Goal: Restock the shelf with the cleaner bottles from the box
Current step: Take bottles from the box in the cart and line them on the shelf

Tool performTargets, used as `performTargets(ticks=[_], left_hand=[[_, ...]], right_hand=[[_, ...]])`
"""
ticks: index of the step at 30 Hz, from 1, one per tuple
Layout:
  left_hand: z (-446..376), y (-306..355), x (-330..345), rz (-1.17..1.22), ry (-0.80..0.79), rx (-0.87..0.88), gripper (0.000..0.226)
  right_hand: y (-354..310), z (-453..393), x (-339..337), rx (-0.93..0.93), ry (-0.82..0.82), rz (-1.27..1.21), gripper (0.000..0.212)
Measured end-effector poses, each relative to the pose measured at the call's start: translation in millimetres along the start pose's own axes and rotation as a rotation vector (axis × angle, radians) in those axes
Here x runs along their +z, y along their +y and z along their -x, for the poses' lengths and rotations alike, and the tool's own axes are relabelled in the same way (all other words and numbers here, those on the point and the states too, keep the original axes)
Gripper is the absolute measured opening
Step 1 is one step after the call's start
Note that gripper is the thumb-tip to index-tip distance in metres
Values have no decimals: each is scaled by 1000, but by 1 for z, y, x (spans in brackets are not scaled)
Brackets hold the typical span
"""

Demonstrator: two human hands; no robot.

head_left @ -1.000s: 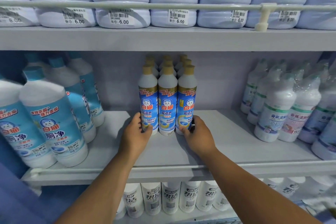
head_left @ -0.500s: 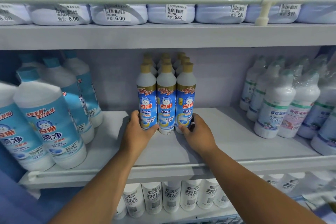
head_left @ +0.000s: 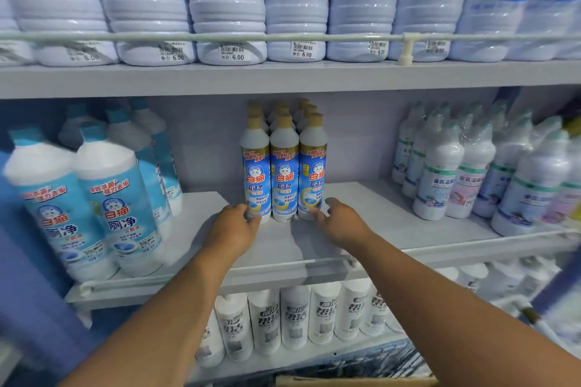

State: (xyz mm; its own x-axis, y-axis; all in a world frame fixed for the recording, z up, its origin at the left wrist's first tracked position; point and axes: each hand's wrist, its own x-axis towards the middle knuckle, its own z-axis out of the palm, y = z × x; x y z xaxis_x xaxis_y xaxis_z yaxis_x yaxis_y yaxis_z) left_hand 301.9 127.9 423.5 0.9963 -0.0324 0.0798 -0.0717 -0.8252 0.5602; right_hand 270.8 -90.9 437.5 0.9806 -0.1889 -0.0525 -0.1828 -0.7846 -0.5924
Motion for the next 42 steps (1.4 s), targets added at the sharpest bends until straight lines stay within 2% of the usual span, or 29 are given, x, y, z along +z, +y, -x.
performTargets(ticks=[3,5,8,11,15,20,26,36,42], left_hand=[[17,2,-6,-116,7,81,42],[33,6,-9,-149,-15,144,53],[54,12,-9,-244,-60,176,65],[79,18,-3,-325,-75,185,72],[119,32,11,-339,-77,173,72],[173,51,38,-345,-67,145,67],[235,65,69,-399,-105,101,69],[302,38,137,-357,-248,31,70],[313,9,183,-334,-338,-9,70]], right_hand=[[2,25,-5,-83,6,162,55],[8,38,-6,-109,-8,264,62],[16,54,-4,-106,-46,325,74],[30,76,-5,-163,-34,384,75],[59,107,-6,-227,-68,442,75],[98,156,-17,-252,-127,385,75],[148,204,-17,-253,-189,482,77],[211,244,39,-221,-296,454,76],[252,250,101,-152,-390,443,77]])
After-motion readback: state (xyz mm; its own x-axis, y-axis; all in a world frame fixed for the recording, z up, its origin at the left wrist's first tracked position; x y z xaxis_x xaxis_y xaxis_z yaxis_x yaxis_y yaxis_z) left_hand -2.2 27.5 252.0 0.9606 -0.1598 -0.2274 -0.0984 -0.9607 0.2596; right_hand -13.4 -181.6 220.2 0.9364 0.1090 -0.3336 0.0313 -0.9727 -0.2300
